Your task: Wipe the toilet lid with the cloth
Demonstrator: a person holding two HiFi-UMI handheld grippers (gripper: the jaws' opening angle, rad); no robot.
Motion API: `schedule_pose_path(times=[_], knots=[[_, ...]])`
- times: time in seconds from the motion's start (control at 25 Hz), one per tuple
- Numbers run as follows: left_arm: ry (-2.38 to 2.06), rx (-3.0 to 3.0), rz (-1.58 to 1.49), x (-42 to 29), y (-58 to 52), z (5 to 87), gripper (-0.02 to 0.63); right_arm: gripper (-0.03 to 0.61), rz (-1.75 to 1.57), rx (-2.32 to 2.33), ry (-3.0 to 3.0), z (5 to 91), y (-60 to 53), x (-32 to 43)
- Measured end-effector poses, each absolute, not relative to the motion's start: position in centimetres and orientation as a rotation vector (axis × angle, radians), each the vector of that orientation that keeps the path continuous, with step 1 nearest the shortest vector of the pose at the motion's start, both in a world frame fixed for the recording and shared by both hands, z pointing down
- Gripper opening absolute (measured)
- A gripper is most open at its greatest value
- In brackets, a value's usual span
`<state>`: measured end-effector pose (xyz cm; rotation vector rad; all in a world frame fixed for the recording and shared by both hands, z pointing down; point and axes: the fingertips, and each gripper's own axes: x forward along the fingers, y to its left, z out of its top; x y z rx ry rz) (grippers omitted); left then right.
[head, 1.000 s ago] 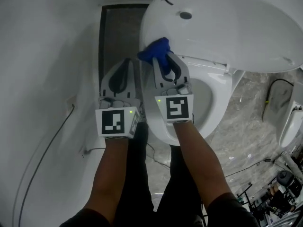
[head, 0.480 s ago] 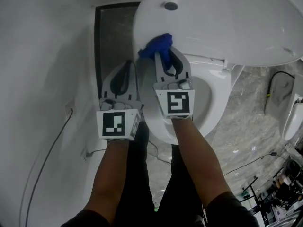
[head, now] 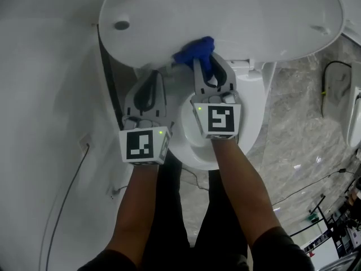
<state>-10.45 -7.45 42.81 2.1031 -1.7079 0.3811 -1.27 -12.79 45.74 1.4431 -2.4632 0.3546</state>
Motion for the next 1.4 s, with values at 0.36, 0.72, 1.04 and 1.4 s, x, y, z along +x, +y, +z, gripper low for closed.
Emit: schedule_pose_path(times=[0.36, 0.72, 1.04, 1.4], knots=[[-1.607, 2.183, 0.431, -4.8, -9.1, 43.1, 0.012, 0.067, 0.371, 1.638, -2.306, 45.7, -14.3, 8.3], [-1.528, 2.253, 0.451, 0.9, -9.8, 42.9, 0.012, 0.067, 0.374, 1.767, -2.205, 45.6, -14.5, 16.1], [-1.57, 2.222, 0.476, -1.0, -8.3, 43.4, 0.012, 0.067, 0.372, 1.57, -2.374, 45.6, -11.9, 11.0], [-1.695, 2.031, 0.468, -10.2, -5.1, 45.0, 0.012, 0.067, 0.514, 1.227, -2.515, 47.3, -8.8, -2.9]])
